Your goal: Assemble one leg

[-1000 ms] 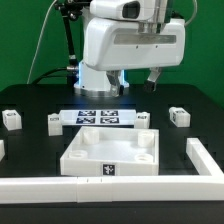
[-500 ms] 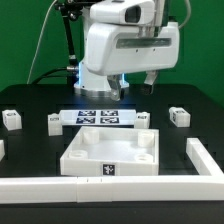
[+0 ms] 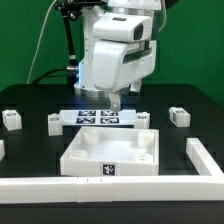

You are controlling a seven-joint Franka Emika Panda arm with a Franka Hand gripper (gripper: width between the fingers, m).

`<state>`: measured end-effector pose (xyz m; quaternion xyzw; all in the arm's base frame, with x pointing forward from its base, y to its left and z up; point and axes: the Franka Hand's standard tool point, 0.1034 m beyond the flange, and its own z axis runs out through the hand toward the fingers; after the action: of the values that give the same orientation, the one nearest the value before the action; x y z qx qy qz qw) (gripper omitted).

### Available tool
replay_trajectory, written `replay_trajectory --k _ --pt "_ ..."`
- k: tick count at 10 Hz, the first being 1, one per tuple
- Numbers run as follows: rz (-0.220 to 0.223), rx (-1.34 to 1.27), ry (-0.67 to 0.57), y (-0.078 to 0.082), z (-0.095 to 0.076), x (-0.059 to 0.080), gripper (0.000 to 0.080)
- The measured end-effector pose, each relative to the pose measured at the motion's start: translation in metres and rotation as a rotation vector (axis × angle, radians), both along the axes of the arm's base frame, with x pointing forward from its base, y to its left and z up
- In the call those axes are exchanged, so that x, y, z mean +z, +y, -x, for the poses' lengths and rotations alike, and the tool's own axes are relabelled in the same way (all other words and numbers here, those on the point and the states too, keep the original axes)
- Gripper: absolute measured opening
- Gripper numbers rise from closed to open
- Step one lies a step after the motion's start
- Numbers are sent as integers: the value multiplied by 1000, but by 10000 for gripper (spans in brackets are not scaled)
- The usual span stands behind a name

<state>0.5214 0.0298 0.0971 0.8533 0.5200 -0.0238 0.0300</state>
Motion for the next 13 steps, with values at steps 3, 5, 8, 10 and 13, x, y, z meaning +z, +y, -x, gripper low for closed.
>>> replay_trajectory --k 3,5,8,10,13 --pt "-19 164 -7 -10 0 -7 650" --pt "-40 291 -47 -1 17 -22 650" --pt "-57 336 -47 12 30 -36 650" --pt "-57 334 -45 11 30 -37 650" --pt "-78 267 -31 19 56 -64 650"
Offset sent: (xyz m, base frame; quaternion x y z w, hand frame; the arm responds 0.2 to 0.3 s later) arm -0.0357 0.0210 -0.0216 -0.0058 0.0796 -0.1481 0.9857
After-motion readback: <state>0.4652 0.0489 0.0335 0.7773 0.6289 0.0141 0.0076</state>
